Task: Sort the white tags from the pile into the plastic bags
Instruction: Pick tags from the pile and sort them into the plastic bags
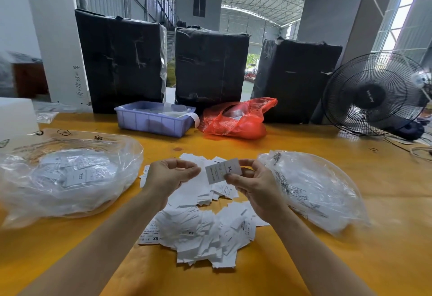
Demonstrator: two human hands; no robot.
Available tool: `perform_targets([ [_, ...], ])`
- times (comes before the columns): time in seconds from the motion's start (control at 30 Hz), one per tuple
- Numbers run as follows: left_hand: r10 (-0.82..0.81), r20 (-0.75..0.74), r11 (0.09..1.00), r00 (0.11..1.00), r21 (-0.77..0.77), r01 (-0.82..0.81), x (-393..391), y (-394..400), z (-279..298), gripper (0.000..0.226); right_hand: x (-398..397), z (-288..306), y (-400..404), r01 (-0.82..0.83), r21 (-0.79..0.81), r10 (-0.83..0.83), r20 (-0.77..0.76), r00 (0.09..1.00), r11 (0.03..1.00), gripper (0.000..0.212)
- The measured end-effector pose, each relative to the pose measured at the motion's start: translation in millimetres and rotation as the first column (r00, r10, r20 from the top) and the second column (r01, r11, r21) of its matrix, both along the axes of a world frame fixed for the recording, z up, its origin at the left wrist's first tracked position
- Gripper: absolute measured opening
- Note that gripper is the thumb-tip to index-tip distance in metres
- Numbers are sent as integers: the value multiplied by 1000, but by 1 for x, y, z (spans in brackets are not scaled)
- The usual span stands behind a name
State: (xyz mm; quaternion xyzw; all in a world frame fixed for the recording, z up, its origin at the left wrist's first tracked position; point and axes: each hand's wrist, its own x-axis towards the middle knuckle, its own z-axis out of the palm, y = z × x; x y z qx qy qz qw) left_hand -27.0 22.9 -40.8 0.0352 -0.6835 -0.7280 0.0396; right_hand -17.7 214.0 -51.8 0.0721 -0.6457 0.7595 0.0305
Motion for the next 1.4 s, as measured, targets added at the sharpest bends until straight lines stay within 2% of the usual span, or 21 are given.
perform_targets([
  [0.1, -37, -17, 998, 999, -56, 36, 1, 2, -2, 9, 2, 1, 0, -33, 21, 33, -26, 999, 999, 17],
  [0.17, -60, -27, 994, 998, -91, 57, 2, 5, -2, 8, 3, 1, -1, -30, 39, 31, -26, 999, 999, 10],
  [0.37, -160, 2, 976, 987, -152, 159, 2, 9, -4, 8, 4, 7, -1, 6, -48, -10, -88, 996, 999, 17],
  [0.47, -191, 32, 966, 981, -170, 193, 2, 9, -4, 6, 6, 8, -2, 28, 103, -7, -196, 981, 994, 8],
  [0.6, -224, 70, 946, 972, -226, 234, 2, 7, -4, 5, 8, 8, -3, 139, 348, -14, -340, 940, 927, 11],
  [0.7, -241, 91, 935, 966, -247, 256, 3, 7, -4, 5, 8, 6, -4, 201, 404, -25, -400, 916, 893, 13],
  [0.8, -253, 112, 922, 961, -272, 274, 3, 7, -2, 6, 8, 6, -5, 211, 417, -27, -405, 914, 884, 21],
  [1.0, -265, 131, 915, 955, -279, 293, 4, 6, -1, 7, 7, 6, -1, 227, 463, -37, -384, 923, 857, 21],
  [1.4, -278, 156, 914, 948, -261, 311, 4, 3, -2, 7, 6, 4, 2, 156, 545, 39, -329, 943, 824, 23],
])
